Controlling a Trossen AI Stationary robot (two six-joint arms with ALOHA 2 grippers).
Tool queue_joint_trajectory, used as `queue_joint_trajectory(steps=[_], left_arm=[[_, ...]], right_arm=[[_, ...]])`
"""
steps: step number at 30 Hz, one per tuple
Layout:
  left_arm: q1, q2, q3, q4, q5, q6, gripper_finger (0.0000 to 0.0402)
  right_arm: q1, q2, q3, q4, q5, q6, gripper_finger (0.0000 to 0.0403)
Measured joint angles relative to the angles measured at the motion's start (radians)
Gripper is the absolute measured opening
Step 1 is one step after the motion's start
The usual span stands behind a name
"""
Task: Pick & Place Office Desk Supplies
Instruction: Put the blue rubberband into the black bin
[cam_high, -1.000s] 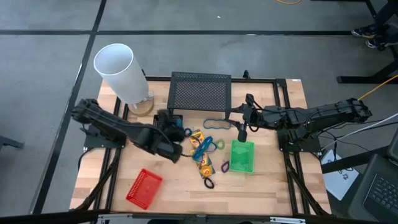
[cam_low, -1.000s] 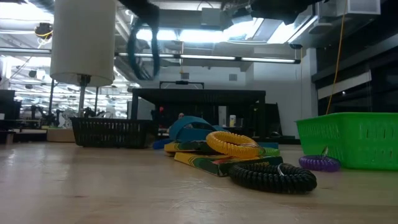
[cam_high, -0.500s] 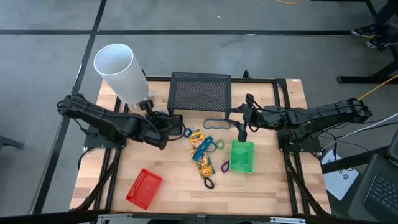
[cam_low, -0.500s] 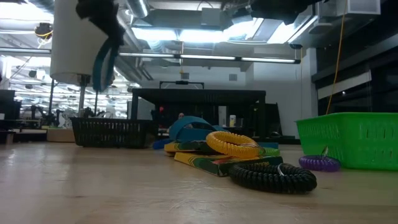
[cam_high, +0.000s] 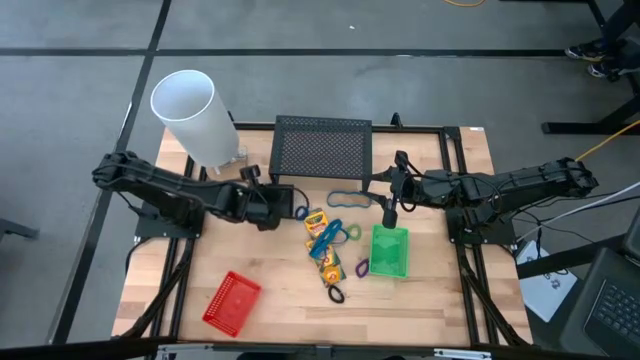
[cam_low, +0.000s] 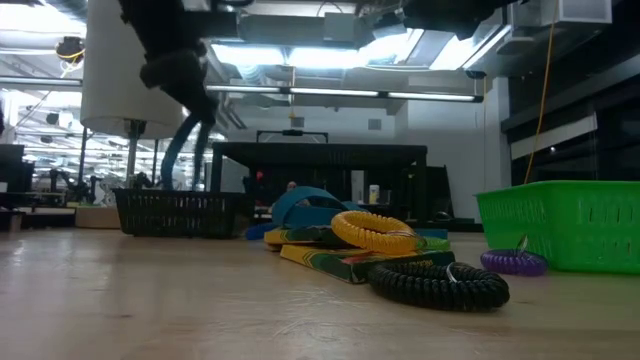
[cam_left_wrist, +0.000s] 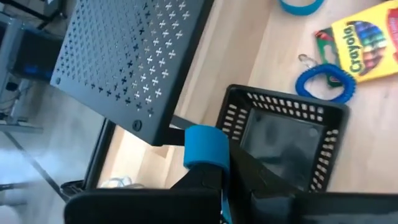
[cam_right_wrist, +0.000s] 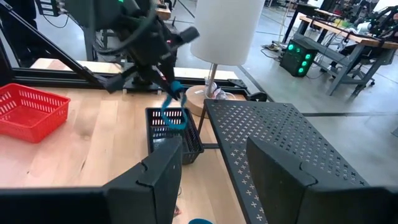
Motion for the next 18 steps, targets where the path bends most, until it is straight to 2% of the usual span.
queue_joint_trajectory(steps=[6, 13, 18], left_arm=[[0.062, 0.000, -0.057, 0.106, 0.068, 0.056, 0.0001], [0.105, 0.001, -0.066, 0.113, 0.141, 0.066, 0.0001], [0.135, 0.001, -0.066, 0.113, 0.248, 0.069, 0.0003]], right_arm=[[0.000, 0.000, 0.000, 0.000, 0.000, 0.000, 0.0181], [0.000, 0.000, 0.000, 0.000, 0.000, 0.000, 0.0181], [0.000, 0.000, 0.000, 0.000, 0.001, 0.000, 0.0181]])
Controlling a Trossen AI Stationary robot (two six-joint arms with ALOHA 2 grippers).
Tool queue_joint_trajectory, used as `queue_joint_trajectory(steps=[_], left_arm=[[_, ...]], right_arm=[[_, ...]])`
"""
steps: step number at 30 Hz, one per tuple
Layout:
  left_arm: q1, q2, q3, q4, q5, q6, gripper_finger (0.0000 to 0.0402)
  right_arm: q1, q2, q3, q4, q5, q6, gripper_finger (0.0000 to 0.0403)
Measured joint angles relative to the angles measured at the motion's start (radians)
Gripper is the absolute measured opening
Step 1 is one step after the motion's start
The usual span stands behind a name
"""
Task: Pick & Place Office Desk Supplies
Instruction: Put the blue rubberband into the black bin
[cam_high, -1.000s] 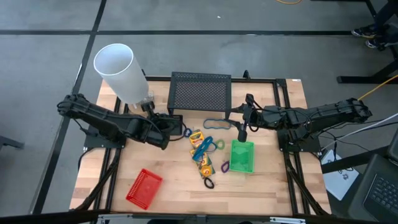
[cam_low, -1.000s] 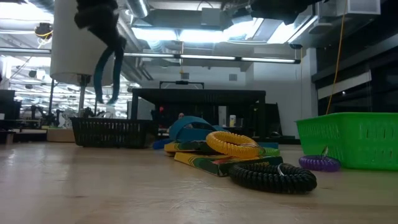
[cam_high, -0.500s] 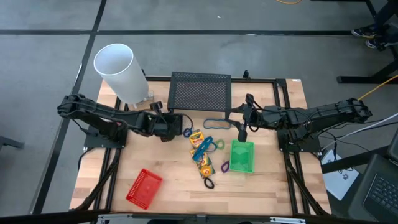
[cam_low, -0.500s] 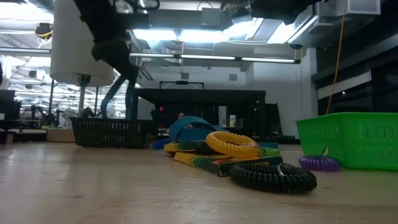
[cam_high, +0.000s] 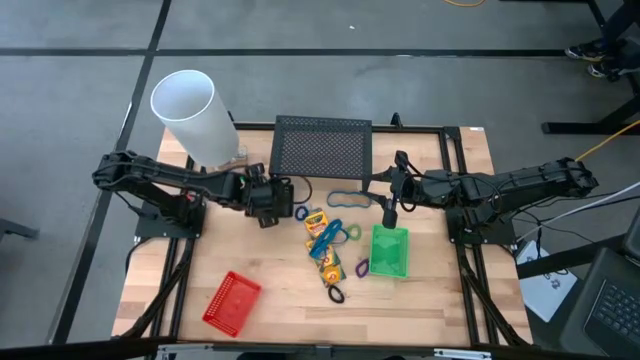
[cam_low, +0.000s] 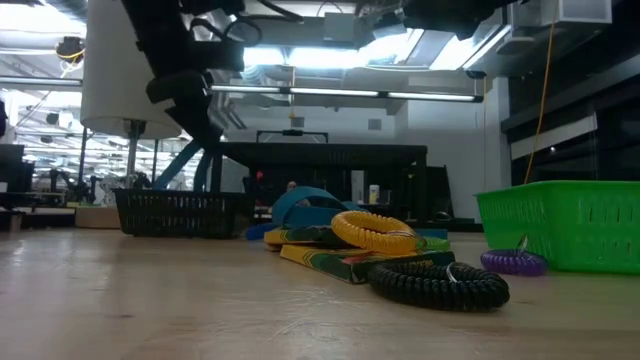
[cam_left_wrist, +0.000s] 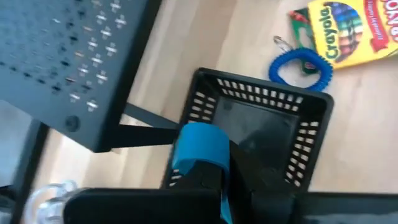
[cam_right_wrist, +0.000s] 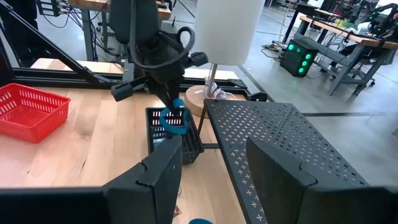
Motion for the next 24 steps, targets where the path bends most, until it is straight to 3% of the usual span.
queue_joint_trajectory(steps=[6, 24], left_arm=[[0.027, 0.000, 0.000, -0.012, 0.052, -0.040, 0.0019], [0.039, 0.000, 0.000, -0.114, 0.132, -0.065, 0.0145]], right_arm=[[0.000, 0.000, 0.000, 0.000, 0.002, 0.000, 0.0181], [0.000, 0.000, 0.000, -0.001, 0.002, 0.000, 0.0181]])
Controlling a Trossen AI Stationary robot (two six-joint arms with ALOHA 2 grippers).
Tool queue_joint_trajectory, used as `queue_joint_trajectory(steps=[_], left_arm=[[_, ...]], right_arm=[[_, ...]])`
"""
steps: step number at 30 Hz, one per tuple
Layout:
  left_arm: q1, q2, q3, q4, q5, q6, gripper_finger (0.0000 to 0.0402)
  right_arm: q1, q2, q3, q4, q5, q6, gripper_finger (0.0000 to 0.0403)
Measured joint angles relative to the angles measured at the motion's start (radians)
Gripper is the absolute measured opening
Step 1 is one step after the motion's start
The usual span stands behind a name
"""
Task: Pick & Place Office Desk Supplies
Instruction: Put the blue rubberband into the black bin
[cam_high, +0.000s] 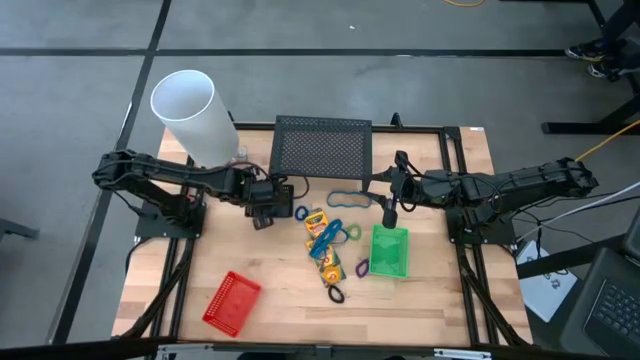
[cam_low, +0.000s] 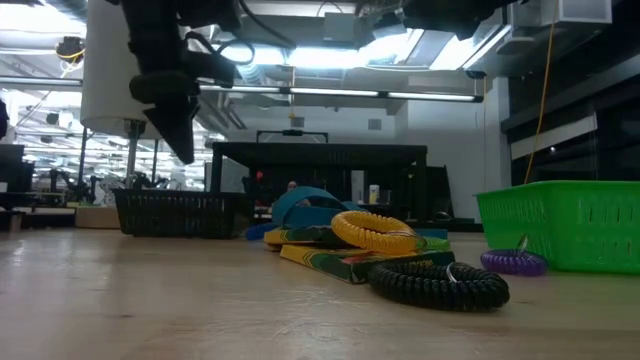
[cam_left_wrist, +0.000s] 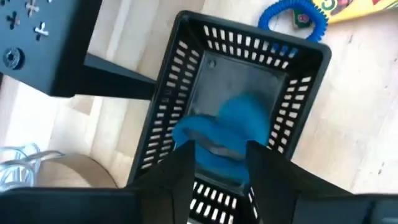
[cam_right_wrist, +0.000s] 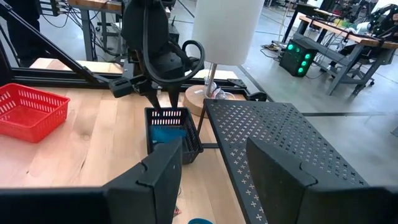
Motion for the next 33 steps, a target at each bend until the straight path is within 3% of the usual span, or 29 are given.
queue_joint_trajectory(steps=[8, 11, 16, 22, 27, 33], left_arm=[[0.000, 0.000, 0.000, -0.003, -0.138, 0.029, 0.0166], [-0.009, 0.000, 0.000, 0.047, -0.146, 0.055, 0.0167], [-0.070, 0.000, 0.000, 0.295, -0.062, 0.129, 0.0159], [-0.148, 0.000, 0.000, 0.595, 0.175, 0.134, 0.0150], [-0.203, 0.073, 0.000, 0.619, 0.091, 0.048, 0.0156], [-0.229, 0.243, 0.001, 0.725, 0.134, 0.001, 0.0169]], right_arm=[[0.000, 0.000, 0.000, 0.000, 0.000, 0.000, 0.0181], [0.000, 0.000, 0.000, 0.000, 0.000, 0.000, 0.0180], [0.000, 0.000, 0.000, 0.000, 0.000, 0.000, 0.0180], [0.000, 0.000, 0.000, 0.000, 0.000, 0.000, 0.0180], [0.000, 0.000, 0.000, 0.000, -0.002, 0.000, 0.0180], [0.000, 0.000, 0.000, 0.000, -0.003, 0.000, 0.0180]])
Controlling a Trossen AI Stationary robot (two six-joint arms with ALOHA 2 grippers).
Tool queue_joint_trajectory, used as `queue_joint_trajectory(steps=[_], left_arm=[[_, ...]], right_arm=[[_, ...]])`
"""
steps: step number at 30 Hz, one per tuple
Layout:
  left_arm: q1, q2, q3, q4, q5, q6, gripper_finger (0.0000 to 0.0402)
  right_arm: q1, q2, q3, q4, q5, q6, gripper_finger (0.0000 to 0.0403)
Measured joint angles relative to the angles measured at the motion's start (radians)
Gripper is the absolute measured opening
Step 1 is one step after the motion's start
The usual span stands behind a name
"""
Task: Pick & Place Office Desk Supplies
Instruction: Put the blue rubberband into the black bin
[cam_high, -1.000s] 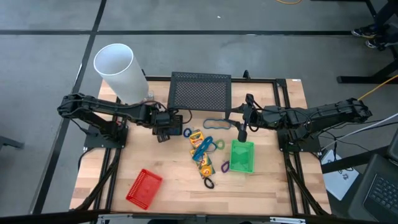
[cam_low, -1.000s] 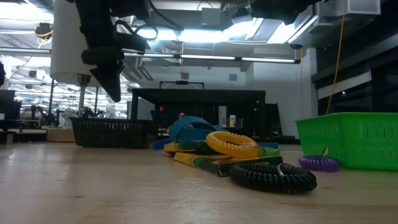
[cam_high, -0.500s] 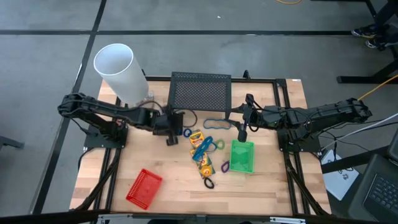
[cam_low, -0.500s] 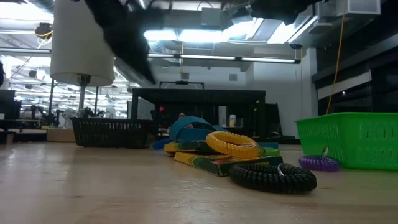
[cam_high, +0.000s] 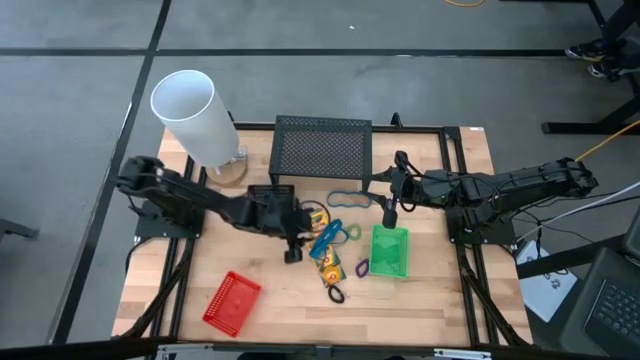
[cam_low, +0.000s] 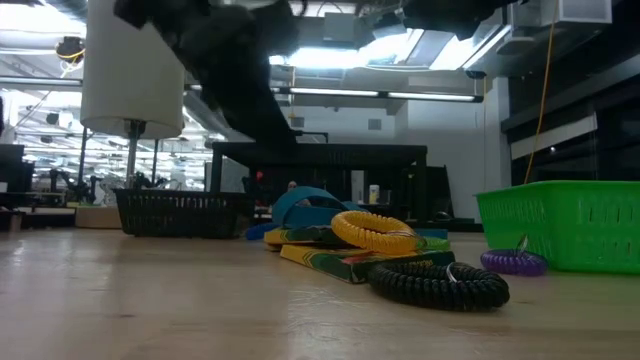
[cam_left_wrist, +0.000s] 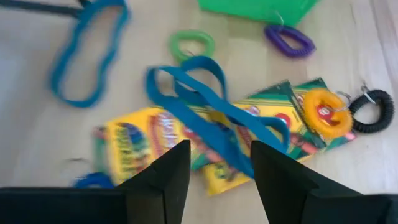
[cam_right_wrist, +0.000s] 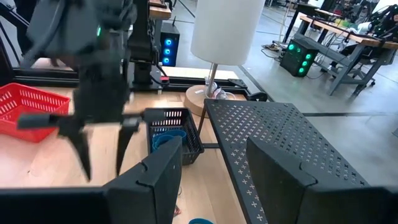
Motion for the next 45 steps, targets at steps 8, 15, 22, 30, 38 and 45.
queue_joint_trajectory(steps=[8, 15, 22, 30, 38, 45], left_arm=[[0.000, 0.120, 0.082, 0.019, 0.102, -0.053, 0.0183], [0.007, 0.148, 0.108, 0.004, 0.146, -0.073, 0.0185], [0.022, 0.148, 0.108, -0.042, 0.142, -0.090, 0.0185], [0.026, 0.152, 0.108, -0.027, 0.182, -0.093, 0.0185], [0.025, 0.152, 0.108, 0.011, 0.235, -0.100, 0.0185], [0.024, 0.168, 0.107, 0.006, 0.247, -0.109, 0.0185]], right_arm=[[0.000, 0.000, 0.000, 0.000, 0.000, 0.000, 0.0180], [0.000, 0.000, 0.000, -0.001, 0.000, 0.000, 0.0180], [0.000, 0.000, 0.000, -0.001, 0.000, 0.002, 0.0180], [0.000, 0.000, 0.000, -0.001, 0.000, 0.005, 0.0180], [0.000, 0.000, 0.000, -0.001, 0.000, 0.009, 0.0181], [0.000, 0.000, 0.000, -0.001, 0.000, 0.008, 0.0181]])
